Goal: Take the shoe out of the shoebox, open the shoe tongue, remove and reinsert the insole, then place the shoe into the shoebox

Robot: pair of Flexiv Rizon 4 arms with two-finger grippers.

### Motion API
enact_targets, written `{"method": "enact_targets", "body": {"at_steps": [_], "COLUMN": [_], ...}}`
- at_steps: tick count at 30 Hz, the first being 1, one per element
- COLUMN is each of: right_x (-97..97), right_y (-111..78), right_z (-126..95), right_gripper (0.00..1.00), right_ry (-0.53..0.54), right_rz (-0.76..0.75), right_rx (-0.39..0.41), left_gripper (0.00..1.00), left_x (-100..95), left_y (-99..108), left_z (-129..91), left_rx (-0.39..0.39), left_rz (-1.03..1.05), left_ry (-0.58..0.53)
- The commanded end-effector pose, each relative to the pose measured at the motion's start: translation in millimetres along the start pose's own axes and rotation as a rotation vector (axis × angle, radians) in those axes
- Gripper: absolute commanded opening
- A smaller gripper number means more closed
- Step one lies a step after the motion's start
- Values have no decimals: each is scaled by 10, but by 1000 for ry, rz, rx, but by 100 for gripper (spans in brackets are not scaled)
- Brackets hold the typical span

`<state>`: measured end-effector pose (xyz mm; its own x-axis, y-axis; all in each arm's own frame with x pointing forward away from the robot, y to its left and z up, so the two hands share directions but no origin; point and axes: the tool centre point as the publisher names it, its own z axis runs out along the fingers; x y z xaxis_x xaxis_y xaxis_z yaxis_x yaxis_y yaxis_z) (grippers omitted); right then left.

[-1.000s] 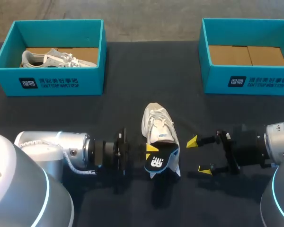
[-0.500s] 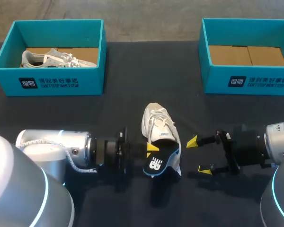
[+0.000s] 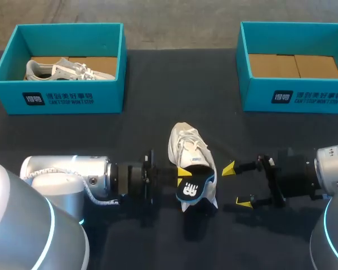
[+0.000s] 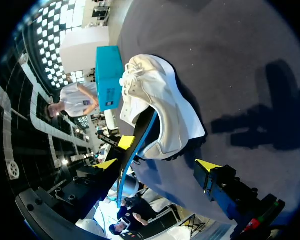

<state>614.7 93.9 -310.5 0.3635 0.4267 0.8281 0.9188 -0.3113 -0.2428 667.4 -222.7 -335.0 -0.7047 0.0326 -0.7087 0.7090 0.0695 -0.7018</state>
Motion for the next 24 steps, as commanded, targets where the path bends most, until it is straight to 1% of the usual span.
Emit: {"method": "enact_targets", "body": {"at_steps": [1, 11, 17, 19, 24], "right_x": [1, 1, 1, 1, 1], "right_y": [-10, -10, -10, -10, -10], "right_z": [0, 0, 0, 0, 0], "right_gripper": [100, 100, 100, 100, 100], "right_ry": [1, 1, 1, 1, 1], "right_rz": [0, 0, 0, 0, 0], "right_rx": [-3, -3, -3, -3, -3], "left_gripper": [0, 0, 0, 0, 0], "left_x": [24, 32, 41, 60, 83], "left_y": [-73, -167, -191, -187, -104], "left_z": [32, 39, 18, 21, 49], "left_rx": [-19, -19, -34, -40, -65], "left_rz": [3, 19, 28, 31, 28], "left_ry": [-8, -9, -14, -11, -14]}}
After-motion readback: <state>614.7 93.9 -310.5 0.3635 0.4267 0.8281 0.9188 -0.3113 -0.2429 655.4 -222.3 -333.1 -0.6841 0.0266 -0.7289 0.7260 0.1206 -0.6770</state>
